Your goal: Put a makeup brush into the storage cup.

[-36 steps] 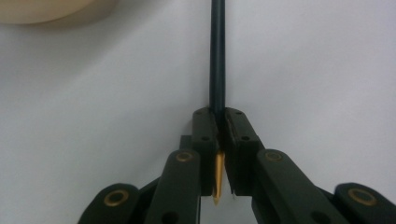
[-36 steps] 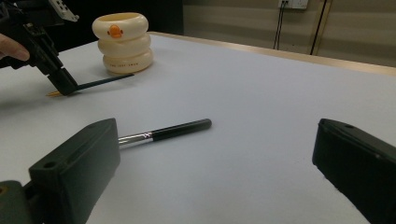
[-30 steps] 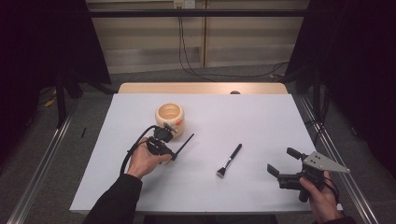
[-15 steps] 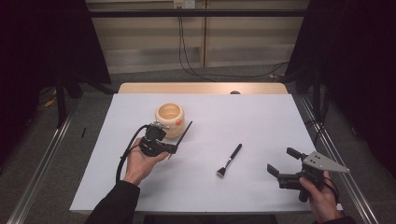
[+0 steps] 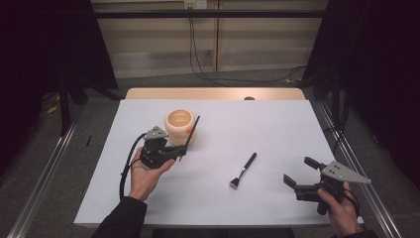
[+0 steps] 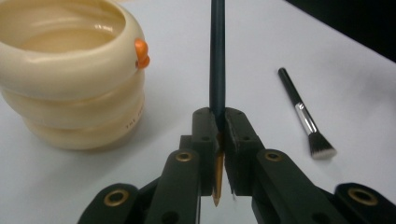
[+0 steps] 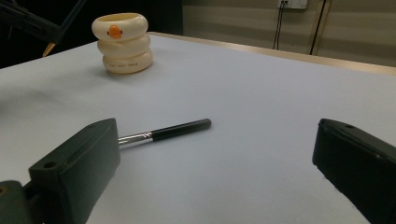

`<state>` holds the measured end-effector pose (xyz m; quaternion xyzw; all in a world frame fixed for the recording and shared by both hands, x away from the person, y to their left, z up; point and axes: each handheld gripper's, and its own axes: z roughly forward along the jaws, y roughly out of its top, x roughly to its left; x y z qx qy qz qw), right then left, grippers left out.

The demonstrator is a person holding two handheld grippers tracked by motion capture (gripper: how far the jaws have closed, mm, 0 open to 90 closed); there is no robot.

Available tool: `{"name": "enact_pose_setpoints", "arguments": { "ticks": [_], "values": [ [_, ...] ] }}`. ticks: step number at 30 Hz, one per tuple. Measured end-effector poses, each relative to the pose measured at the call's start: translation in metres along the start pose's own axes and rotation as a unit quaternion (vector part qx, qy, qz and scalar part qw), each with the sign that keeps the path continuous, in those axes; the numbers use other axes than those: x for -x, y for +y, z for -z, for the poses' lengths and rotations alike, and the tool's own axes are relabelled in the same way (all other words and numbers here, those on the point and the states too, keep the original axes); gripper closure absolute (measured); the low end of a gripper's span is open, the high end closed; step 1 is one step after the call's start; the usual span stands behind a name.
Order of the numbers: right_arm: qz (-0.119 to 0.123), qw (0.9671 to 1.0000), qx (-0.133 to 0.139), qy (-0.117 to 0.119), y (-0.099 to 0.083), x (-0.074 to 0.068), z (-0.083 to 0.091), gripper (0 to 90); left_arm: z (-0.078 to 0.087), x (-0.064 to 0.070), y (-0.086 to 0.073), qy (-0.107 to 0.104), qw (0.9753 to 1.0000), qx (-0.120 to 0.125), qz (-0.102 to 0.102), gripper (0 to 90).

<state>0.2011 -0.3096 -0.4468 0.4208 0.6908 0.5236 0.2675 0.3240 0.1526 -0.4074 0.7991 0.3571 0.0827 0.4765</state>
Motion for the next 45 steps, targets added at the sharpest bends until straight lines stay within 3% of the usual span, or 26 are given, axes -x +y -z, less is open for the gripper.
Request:
{"name": "enact_pose_setpoints", "arguments": {
  "ticks": [6, 8, 9, 12, 14, 15, 21, 26, 30, 33, 37, 45],
  "values": [
    [-0.001, 1.0, 0.001, -0.001, 0.0, 0.0, 0.0, 0.0, 0.012, 0.004, 0.0, -0.007, 0.9984, 0.056, -0.004, 83.7],
    [-0.003, 1.0, 0.002, -0.002, 0.0, 0.0, 0.0, 0.0, 0.014, 0.005, 0.0, -0.007, 0.9983, 0.057, -0.005, 83.8],
    [-0.003, 1.0, 0.003, -0.001, 0.0, -0.001, 0.0, 0.0, 0.017, 0.004, 0.0, -0.013, 0.9973, 0.072, -0.003, 83.8],
    [-0.001, 1.0, 0.004, 0.001, 0.0, 0.0, 0.001, 0.0, 0.021, 0.004, -0.001, -0.028, 0.9958, 0.087, 0.003, 83.7],
    [-0.001, 1.0, 0.005, 0.001, 0.0, -0.001, 0.001, 0.0, 0.024, 0.006, -0.001, -0.017, 0.996, 0.088, -0.003, 83.7],
    [0.003, 1.0, 0.006, 0.001, 0.0, 0.0, 0.001, 0.0, 0.024, 0.007, -0.001, -0.029, 0.9953, 0.092, -0.003, 83.7],
    [0.004, 0.9999, 0.012, 0.003, 0.001, -0.002, 0.003, 0.0, 0.03, 0.019, -0.001, -0.029, 0.9947, 0.097, -0.018, 83.7],
    [0.008, 0.9998, 0.018, 0.006, 0.001, -0.002, 0.004, 0.0, 0.032, 0.027, 0.0, -0.05, 0.9933, 0.101, -0.026, 83.7],
    [0.007, 0.9998, 0.018, 0.01, 0.001, -0.002, 0.004, 0.0, 0.03, 0.033, -0.002, -0.057, 0.9933, 0.094, -0.035, 83.7],
    [0.005, 0.9997, 0.022, 0.009, 0.002, -0.002, 0.003, 0.0, 0.03, 0.036, -0.002, -0.077, 0.992, 0.094, -0.032, 83.7],
    [0.012, 0.9997, 0.021, 0.009, 0.002, -0.002, 0.003, 0.0, 0.031, 0.041, -0.001, -0.074, 0.9925, 0.089, -0.038, 83.7],
    [0.013, 0.9995, 0.023, 0.018, 0.002, -0.004, 0.002, 0.0, 0.022, 0.051, 0.001, -0.093, 0.9914, 0.074, -0.055, 83.7]
  ]
}}
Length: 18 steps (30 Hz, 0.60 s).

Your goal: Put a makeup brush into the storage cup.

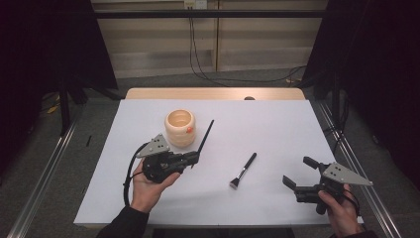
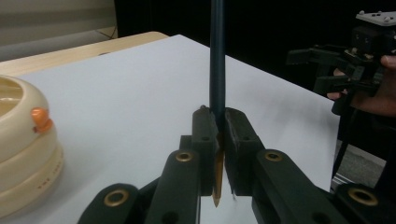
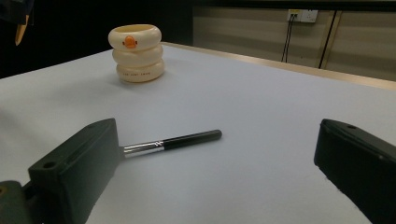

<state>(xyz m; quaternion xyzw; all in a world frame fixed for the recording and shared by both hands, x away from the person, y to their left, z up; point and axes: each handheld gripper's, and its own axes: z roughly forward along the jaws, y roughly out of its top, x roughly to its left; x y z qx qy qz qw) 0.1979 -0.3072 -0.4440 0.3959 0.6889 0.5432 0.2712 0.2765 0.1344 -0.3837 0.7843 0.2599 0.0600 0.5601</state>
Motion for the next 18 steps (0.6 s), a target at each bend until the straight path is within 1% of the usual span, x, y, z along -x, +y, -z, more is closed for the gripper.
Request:
{"name": "enact_pose_setpoints", "arguments": {
  "ticks": [1, 3, 5, 6, 7, 8, 9, 10, 11, 12, 14, 15, 16, 17, 18],
  "values": [
    [0.0, 1.0, 0.0, 0.0, 0.0, 0.0, 0.0, 0.0, -0.001, 0.001, 0.0, -0.004, 1.0, -0.002, -0.005, 83.8],
    [0.0, 1.0, 0.001, 0.001, 0.0, 0.0, 0.0, 0.0, -0.003, 0.005, 0.001, -0.005, 1.0, -0.002, -0.004, 83.7],
    [0.0, 1.0, 0.002, 0.002, 0.0, 0.0, 0.0, 0.0, -0.004, 0.008, 0.002, -0.004, 0.9998, -0.011, -0.013, 83.7],
    [0.0, 1.0, 0.003, 0.003, 0.0, 0.0, 0.0, 0.0, -0.004, 0.009, 0.002, -0.01, 0.9998, -0.008, -0.015, 83.7],
    [0.001, 1.0, 0.003, 0.005, 0.001, 0.0, 0.0, 0.0, -0.005, 0.01, 0.002, -0.01, 0.9998, -0.013, -0.013, 83.7],
    [-0.001, 1.0, 0.004, 0.008, 0.001, -0.001, -0.001, 0.0, -0.006, 0.011, 0.002, -0.015, 0.9997, -0.012, -0.013, 83.7],
    [-0.005, 0.9999, 0.001, 0.013, 0.001, -0.002, -0.001, 0.0, -0.008, 0.012, 0.003, -0.015, 0.9996, -0.018, -0.016, 83.7],
    [-0.001, 0.9998, -0.001, 0.021, 0.002, -0.002, -0.001, 0.0, -0.009, 0.012, 0.003, -0.018, 0.9994, -0.022, -0.018, 83.7],
    [-0.002, 0.9995, -0.002, 0.03, 0.002, -0.003, -0.002, 0.0, -0.012, 0.013, 0.003, -0.023, 0.9993, -0.02, -0.019, 83.7],
    [0.003, 0.9994, 0.0, 0.035, 0.002, -0.004, -0.002, 0.0, -0.013, 0.014, 0.003, -0.024, 0.9991, -0.027, -0.024, 83.7],
    [0.003, 0.9991, 0.003, 0.043, 0.003, -0.006, -0.002, 0.0, -0.017, 0.016, 0.005, -0.03, 0.9987, -0.031, -0.028, 83.7],
    [0.003, 0.9988, 0.0, 0.049, 0.003, -0.006, -0.002, 0.0, -0.019, 0.018, 0.006, -0.036, 0.9985, -0.029, -0.029, 83.7],
    [0.005, 0.9988, 0.001, 0.049, 0.004, -0.006, -0.003, 0.0, -0.02, 0.019, 0.008, -0.036, 0.9983, -0.031, -0.033, 83.7],
    [0.004, 0.9988, 0.004, 0.049, 0.004, -0.006, -0.003, 0.0, -0.022, 0.02, 0.01, -0.036, 0.9979, -0.039, -0.038, 83.8],
    [0.004, 0.9987, 0.003, 0.051, 0.004, -0.006, -0.003, 0.0, -0.024, 0.021, 0.011, -0.043, 0.9976, -0.039, -0.039, 83.7]
  ]
}}
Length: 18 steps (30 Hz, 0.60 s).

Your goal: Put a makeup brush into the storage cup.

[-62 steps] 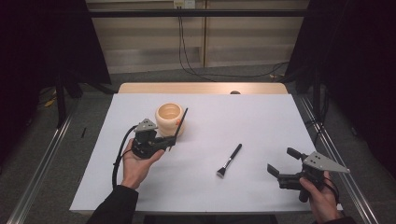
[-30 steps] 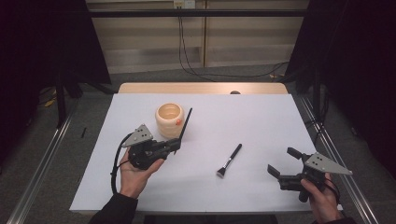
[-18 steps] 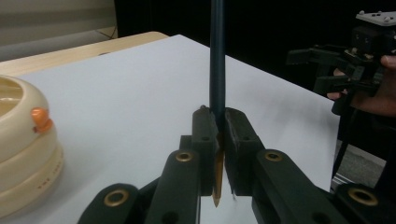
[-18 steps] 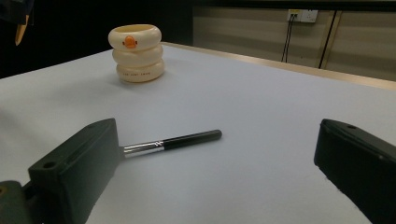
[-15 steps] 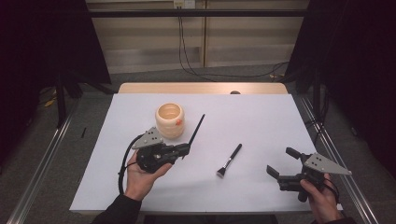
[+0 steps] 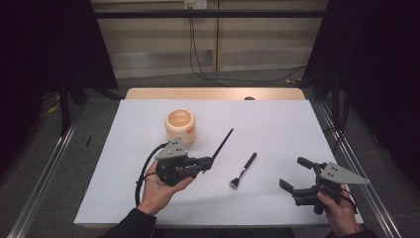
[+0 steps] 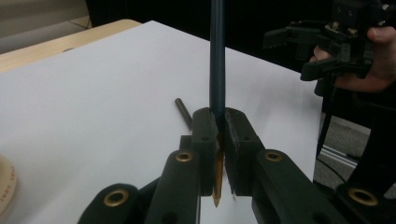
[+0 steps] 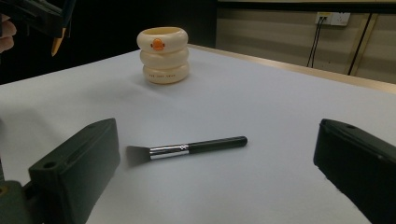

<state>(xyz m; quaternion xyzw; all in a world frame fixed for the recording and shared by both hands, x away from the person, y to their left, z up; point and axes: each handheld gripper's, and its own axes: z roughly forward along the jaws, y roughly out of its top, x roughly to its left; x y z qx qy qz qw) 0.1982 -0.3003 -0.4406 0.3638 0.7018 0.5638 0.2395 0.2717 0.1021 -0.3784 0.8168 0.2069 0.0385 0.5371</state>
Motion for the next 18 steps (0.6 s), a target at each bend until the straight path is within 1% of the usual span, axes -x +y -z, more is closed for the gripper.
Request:
{"name": "enact_pose_setpoints", "arguments": {
  "ticks": [1, 2, 3, 4, 7, 8, 9, 10, 11, 12, 13, 14, 15, 16, 17, 18],
  "values": [
    [-0.001, 1.0, 0.001, 0.0, 0.0, 0.0, 0.0, 0.0, -0.002, 0.001, 0.002, -0.002, 1.0, -0.004, -0.005, 83.7],
    [-0.002, 1.0, 0.001, 0.0, 0.0, 0.0, 0.0, 0.0, -0.003, 0.002, 0.004, 0.001, 0.9999, -0.012, -0.011, 83.7],
    [0.001, 1.0, 0.001, 0.001, 0.001, 0.001, 0.0, 0.0, -0.004, 0.002, 0.007, -0.003, 0.9998, -0.012, -0.014, 83.8],
    [0.0, 1.0, 0.001, -0.001, 0.001, 0.001, -0.001, 0.0, -0.005, 0.001, 0.009, -0.008, 0.9997, -0.018, -0.016, 83.7],
    [0.0, 1.0, 0.0, 0.001, 0.001, 0.0, -0.001, 1.0, -0.009, 0.001, 0.015, -0.015, 0.9992, -0.028, -0.024, 83.7],
    [0.0, 1.0, -0.001, 0.005, 0.001, 0.0, -0.002, 2.0, -0.01, 0.0, 0.017, -0.022, 0.9989, -0.035, -0.023, 83.7],
    [-0.003, 0.9999, -0.005, 0.009, 0.002, 0.0, -0.001, 1.9, -0.011, 0.0, 0.019, -0.025, 0.9984, -0.043, -0.027, 83.7],
    [-0.004, 0.9999, -0.006, 0.009, 0.001, 0.0, -0.002, 1.9, -0.012, 0.0, 0.021, -0.029, 0.9979, -0.049, -0.03, 83.8],
    [-0.001, 0.9999, -0.008, 0.007, 0.001, 0.0, -0.002, 1.9, -0.013, 0.0, 0.022, -0.036, 0.9976, -0.052, -0.028, 83.7],
    [-0.002, 1.0, -0.006, 0.006, 0.001, 0.0, -0.002, 1.9, -0.013, 0.0, 0.023, -0.038, 0.9973, -0.056, -0.03, 83.7],
    [-0.003, 1.0, -0.005, 0.007, 0.002, 0.0, -0.002, 1.9, -0.013, 0.0, 0.025, -0.039, 0.9961, -0.07, -0.035, 83.8],
    [-0.004, 1.0, -0.001, 0.003, 0.001, 0.0, -0.002, 1.9, -0.014, 0.0, 0.027, -0.043, 0.9955, -0.074, -0.04, 83.7],
    [-0.002, 1.0, 0.0, 0.003, 0.001, 0.0, -0.002, 1.9, -0.014, 0.001, 0.028, -0.042, 0.9953, -0.079, -0.038, 83.7],
    [-0.004, 1.0, 0.0, 0.002, 0.001, 0.0, -0.002, 1.8, -0.015, 0.001, 0.03, -0.044, 0.9942, -0.089, -0.041, 83.8],
    [-0.001, 1.0, -0.001, 0.003, 0.001, 0.0, -0.001, 2.1, -0.017, 0.001, 0.03, -0.041, 0.9935, -0.095, -0.047, 83.7],
    [-0.001, 1.0, -0.003, 0.006, 0.001, -0.001, -0.001, 2.4, -0.019, 0.002, 0.031, -0.036, 0.9918, -0.11, -0.054, 83.8]
  ]
}}
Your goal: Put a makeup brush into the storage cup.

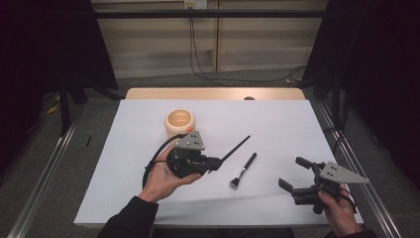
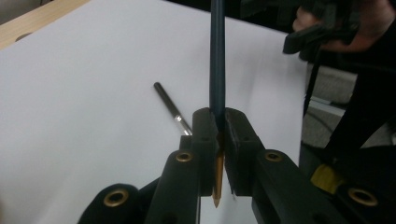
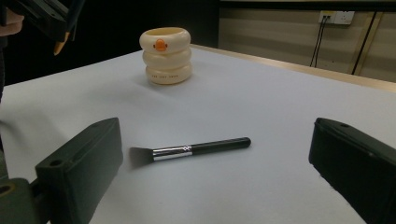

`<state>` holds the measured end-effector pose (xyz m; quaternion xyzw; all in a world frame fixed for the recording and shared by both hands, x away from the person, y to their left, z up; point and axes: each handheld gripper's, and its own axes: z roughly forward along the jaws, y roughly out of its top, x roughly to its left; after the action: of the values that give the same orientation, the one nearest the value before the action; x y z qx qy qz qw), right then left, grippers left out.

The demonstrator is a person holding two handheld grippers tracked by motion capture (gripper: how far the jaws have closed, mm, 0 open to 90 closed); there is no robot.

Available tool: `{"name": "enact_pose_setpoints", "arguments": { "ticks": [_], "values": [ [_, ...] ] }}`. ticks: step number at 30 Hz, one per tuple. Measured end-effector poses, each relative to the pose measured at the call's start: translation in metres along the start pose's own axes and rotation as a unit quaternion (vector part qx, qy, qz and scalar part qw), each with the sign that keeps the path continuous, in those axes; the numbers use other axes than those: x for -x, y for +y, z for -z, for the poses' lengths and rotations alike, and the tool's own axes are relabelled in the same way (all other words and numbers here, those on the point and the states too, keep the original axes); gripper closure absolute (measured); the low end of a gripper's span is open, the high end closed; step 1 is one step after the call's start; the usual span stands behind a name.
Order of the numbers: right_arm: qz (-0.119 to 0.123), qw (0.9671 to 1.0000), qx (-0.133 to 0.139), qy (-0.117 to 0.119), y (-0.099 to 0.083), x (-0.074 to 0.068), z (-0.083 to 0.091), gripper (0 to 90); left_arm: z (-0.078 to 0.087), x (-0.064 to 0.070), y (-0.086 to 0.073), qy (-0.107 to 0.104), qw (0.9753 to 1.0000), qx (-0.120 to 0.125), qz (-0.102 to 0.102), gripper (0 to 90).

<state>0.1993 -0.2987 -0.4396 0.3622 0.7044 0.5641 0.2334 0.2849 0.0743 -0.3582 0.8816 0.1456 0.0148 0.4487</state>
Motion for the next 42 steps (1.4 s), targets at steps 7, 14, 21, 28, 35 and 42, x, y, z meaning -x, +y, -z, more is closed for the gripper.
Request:
{"name": "enact_pose_setpoints", "arguments": {
  "ticks": [7, 14, 21, 28, 35, 42],
  "values": [
    [0.002, 1.0, -0.006, 0.006, 0.0, -0.001, 0.0, 2.9, -0.016, -0.001, -0.001, -0.014, 0.9957, -0.091, -0.009, 83.7],
    [0.005, 0.9999, -0.008, 0.01, 0.0, -0.002, 0.002, 0.7, -0.023, -0.002, -0.007, -0.019, 0.9897, -0.142, -0.004, 83.7],
    [0.011, 0.9999, -0.004, -0.003, 0.0, 0.0, -0.001, 1.3, -0.03, -0.004, -0.011, -0.018, 0.9815, -0.19, -0.019, 83.7],
    [0.018, 0.9997, -0.011, 0.015, 0.0, -0.003, -0.002, 1.6, -0.033, -0.006, -0.016, -0.018, 0.9755, -0.219, -0.016, 83.6],
    [0.014, 0.9996, -0.006, 0.024, 0.001, -0.005, -0.004, 5.4, -0.033, -0.006, -0.017, -0.018, 0.9769, -0.213, -0.008, 83.7],
    [0.002, 0.9995, 0.01, 0.03, 0.01, -0.003, -0.009, 3.0, -0.035, -0.007, -0.018, -0.017, 0.9748, -0.222, -0.015, 83.6]
  ]
}}
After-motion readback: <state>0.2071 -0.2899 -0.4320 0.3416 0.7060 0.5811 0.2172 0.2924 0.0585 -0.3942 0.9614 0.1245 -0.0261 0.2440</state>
